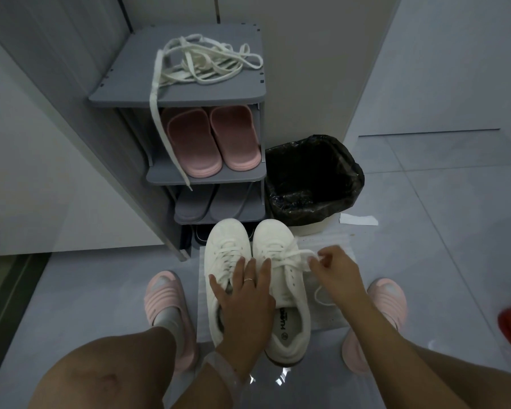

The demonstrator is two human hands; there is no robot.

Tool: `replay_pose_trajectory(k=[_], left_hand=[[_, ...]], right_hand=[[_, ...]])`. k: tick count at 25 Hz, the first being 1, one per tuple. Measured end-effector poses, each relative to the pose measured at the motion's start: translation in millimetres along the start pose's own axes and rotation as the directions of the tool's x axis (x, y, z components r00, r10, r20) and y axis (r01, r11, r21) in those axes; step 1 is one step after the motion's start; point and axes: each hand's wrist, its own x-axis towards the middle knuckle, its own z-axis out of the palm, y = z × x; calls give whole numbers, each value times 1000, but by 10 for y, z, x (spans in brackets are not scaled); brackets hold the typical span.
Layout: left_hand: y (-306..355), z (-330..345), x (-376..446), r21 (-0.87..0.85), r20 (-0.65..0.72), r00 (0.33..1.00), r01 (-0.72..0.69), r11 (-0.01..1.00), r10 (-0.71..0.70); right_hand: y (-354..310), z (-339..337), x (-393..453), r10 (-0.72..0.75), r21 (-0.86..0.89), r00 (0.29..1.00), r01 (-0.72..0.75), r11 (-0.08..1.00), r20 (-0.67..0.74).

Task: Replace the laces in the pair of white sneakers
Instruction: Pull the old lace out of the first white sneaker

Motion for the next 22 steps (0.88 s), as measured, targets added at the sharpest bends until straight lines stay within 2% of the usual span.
replay_pose_trajectory(k=[3,8,11,15,19,20,22], left_hand=[[-65,8,5,-17,-44,997,-58,998,57],[-149,4,0,-29,-66,988,-139,990,137],[-145,-25,11,-26,-25,989,-147,989,147],[-125,-59,15,-33,25,989,-146,989,147],[-124,-64,18,-31,47,988,-144,989,146],[-124,-65,16,-33,55,988,-141,989,143],[-125,-56,12,-29,64,988,-136,990,137]], right_hand=[[67,145,-33,92,13,992,-93,996,89],[-51,156,-22,13,166,996,-28,986,92],[-104,140,-35,27,266,997,-47,963,79],[-122,178,-42,26,271,996,-50,961,91],[-110,204,-17,23,178,994,-42,983,108],[-108,213,-29,40,212,993,-63,975,115],[-166,174,-72,133,436,988,-155,886,82]])
